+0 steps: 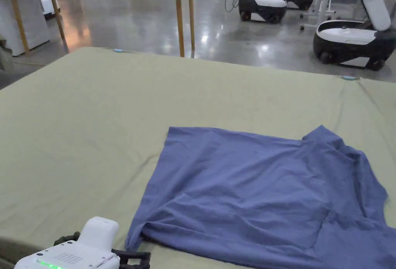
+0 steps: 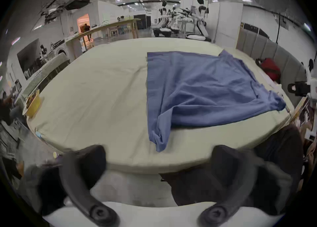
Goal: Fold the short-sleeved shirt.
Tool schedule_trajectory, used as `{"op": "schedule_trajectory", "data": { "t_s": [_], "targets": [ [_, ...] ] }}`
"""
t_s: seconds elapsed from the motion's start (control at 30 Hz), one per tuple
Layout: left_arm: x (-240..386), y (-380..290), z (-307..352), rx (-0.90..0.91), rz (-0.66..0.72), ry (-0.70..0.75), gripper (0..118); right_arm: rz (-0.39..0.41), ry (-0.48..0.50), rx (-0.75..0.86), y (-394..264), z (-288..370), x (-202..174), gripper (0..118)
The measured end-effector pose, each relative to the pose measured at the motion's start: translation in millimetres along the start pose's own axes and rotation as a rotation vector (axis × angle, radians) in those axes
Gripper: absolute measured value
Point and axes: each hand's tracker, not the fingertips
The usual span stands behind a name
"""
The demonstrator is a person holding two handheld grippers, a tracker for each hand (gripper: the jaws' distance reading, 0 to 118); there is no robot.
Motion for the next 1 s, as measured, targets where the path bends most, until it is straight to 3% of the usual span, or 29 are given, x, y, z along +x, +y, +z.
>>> {"op": "schedule_trajectory", "data": {
  "t_s": [0.13,0.2,0.23,0.3,0.33,0.37,0.43,0.47,0.5,0.6,0.63,0.7,0.73,1.0],
  "targets": [
    [3,15,-29,-0.025,-0.031,-0.013,113,0.022,-0.031,-0.068,1,-10,14,1],
    [4,23,-39,-0.035,-0.041,-0.008,99,0.030,-0.049,-0.085,3,-13,21,0],
    [4,26,-43,-0.043,-0.044,-0.015,84,0.037,-0.053,-0.096,1,-12,26,1],
    [5,31,-53,-0.114,-0.032,-0.022,0,0.046,-0.057,-0.106,0,-12,34,1],
    [5,32,-59,-0.120,-0.049,-0.010,0,0.046,-0.051,-0.102,-1,-11,40,2],
    [7,33,-55,-0.077,-0.049,-0.012,0,0.053,-0.043,-0.102,-3,-10,45,33],
    [16,35,-48,-0.078,-0.048,-0.024,0,0.091,-0.050,-0.156,-7,-16,50,110],
    [18,34,-47,-0.074,-0.049,-0.021,0,0.116,-0.074,-0.170,-12,-21,52,118],
    [18,34,-47,-0.074,-0.049,-0.019,0,0.133,-0.102,-0.145,-15,-20,54,118],
    [26,34,-44,-0.085,-0.045,-0.020,0,0.108,-0.062,-0.165,-19,-38,63,116],
    [27,33,-44,-0.088,-0.043,-0.021,0,0.090,-0.033,-0.163,-25,-47,71,105],
    [30,34,-43,-0.093,-0.043,-0.017,0,0.045,0.020,-0.199,-28,-61,75,27],
    [33,33,-42,-0.092,-0.042,-0.014,0,0.045,0.035,-0.198,-30,-69,77,5],
    [35,61,-5,0.029,-0.056,0.035,0,0.000,0.066,-0.065,0,-28,74,5]
  ]
}}
